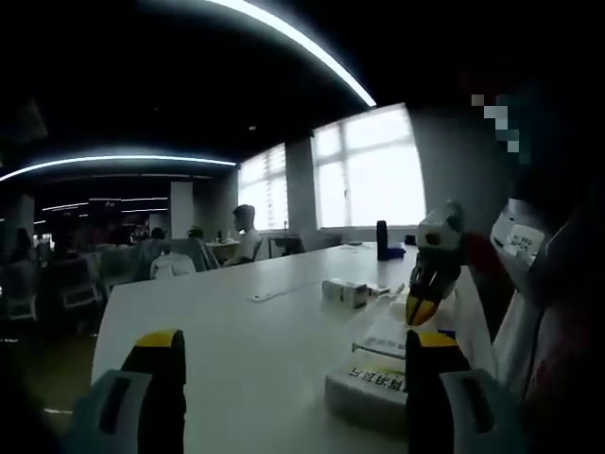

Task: Arrange the small medicine boxes into an aligned row inside the storage area until every box is upright, visible, and separated from the surrounding clutter.

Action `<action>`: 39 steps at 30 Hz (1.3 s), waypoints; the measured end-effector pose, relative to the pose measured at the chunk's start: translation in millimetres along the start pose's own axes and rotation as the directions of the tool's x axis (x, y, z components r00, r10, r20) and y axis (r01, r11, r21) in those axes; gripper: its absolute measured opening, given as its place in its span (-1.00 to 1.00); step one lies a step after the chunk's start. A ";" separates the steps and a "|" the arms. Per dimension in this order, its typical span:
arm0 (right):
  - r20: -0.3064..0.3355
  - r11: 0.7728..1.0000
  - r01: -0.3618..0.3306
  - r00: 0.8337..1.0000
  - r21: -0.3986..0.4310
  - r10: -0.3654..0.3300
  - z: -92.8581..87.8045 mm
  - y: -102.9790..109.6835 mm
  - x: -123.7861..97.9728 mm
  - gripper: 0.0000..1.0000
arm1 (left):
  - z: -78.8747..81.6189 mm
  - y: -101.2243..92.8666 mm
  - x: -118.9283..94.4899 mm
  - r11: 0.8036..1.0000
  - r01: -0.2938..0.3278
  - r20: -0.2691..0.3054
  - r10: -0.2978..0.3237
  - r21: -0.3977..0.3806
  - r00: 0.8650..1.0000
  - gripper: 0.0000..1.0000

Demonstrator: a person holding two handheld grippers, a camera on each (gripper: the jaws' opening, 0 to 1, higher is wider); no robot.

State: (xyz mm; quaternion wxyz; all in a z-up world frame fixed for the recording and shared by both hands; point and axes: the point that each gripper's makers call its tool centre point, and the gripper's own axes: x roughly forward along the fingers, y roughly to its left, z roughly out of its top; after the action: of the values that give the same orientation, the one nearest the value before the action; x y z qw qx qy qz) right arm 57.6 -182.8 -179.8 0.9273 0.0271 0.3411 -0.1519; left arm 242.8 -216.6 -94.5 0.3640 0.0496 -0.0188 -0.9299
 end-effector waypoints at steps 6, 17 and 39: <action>0.045 1.000 0.000 0.999 0.025 -0.001 2.3 -3.2 -7.1 -0.84 | -4.9 -4.9 2.8 1.000 0.022 -0.037 -0.021 0.010 0.999 0.94; 0.301 0.983 0.094 0.944 0.160 -0.139 26.2 -40.6 -43.4 -0.16 | -12.3 -13.8 13.3 0.996 0.075 -0.103 -0.070 0.049 0.992 0.95; 0.319 0.975 0.189 0.923 0.114 -0.216 22.2 -50.7 -47.7 0.34 | -25.4 -33.2 39.6 0.982 0.187 -0.143 -0.187 -0.007 0.972 0.94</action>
State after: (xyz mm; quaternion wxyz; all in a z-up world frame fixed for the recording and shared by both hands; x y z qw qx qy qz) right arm 21.8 -222.0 -129.5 0.9486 0.0034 0.1760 -0.2630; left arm 194.1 -219.1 -125.3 0.2751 0.1190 0.0093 -0.9540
